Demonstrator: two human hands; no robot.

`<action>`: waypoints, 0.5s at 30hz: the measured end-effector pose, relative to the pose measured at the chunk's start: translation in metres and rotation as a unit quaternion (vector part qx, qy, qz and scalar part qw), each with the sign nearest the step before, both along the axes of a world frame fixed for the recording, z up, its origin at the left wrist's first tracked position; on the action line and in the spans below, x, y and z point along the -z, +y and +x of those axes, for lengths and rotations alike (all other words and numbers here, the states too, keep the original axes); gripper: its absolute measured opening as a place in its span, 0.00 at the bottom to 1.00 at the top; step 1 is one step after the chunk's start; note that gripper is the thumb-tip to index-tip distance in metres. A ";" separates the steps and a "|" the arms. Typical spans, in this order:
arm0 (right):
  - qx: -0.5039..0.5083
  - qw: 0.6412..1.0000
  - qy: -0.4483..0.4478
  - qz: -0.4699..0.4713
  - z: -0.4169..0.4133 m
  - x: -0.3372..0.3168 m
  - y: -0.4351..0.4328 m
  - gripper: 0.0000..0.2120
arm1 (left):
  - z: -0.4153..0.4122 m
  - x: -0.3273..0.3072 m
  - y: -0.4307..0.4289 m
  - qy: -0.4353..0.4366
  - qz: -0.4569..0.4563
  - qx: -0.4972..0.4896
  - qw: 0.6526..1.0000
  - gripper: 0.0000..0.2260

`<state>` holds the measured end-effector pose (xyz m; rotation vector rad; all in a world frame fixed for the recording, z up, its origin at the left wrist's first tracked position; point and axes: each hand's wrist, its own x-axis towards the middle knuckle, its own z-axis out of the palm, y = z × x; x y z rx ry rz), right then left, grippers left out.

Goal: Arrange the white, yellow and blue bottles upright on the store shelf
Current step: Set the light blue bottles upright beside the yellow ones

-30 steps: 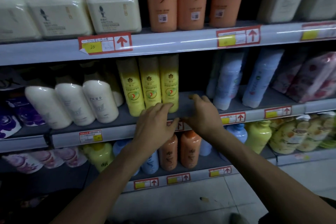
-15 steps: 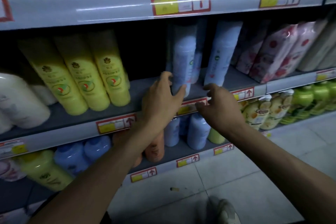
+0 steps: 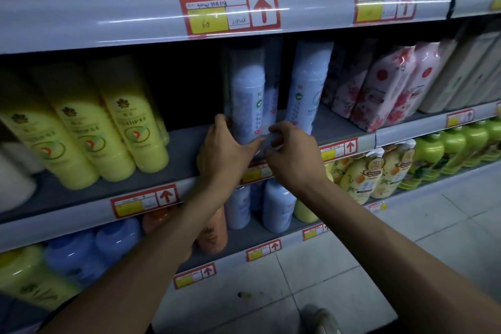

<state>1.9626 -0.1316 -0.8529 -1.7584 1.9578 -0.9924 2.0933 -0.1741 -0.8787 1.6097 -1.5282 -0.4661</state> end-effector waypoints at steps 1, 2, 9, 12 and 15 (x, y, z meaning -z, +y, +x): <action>-0.001 1.000 -0.011 0.002 0.001 -0.002 0.000 0.21 | 0.001 -0.003 -0.003 0.021 0.010 0.008 1.000 0.30; 0.000 1.000 -0.019 0.002 0.001 -0.005 0.000 0.20 | 0.002 -0.005 -0.004 0.046 0.020 0.021 0.999 0.29; 0.030 0.990 -0.134 0.025 -0.005 -0.017 0.010 0.23 | 0.014 0.002 -0.009 0.152 0.064 0.147 0.975 0.21; -0.011 0.987 -0.161 0.021 -0.002 -0.019 0.010 0.31 | 0.021 0.002 -0.005 0.149 0.061 0.189 0.969 0.23; -0.053 0.983 -0.174 -0.018 0.006 -0.024 0.009 0.34 | 0.029 0.004 0.003 0.142 0.040 0.200 0.969 0.22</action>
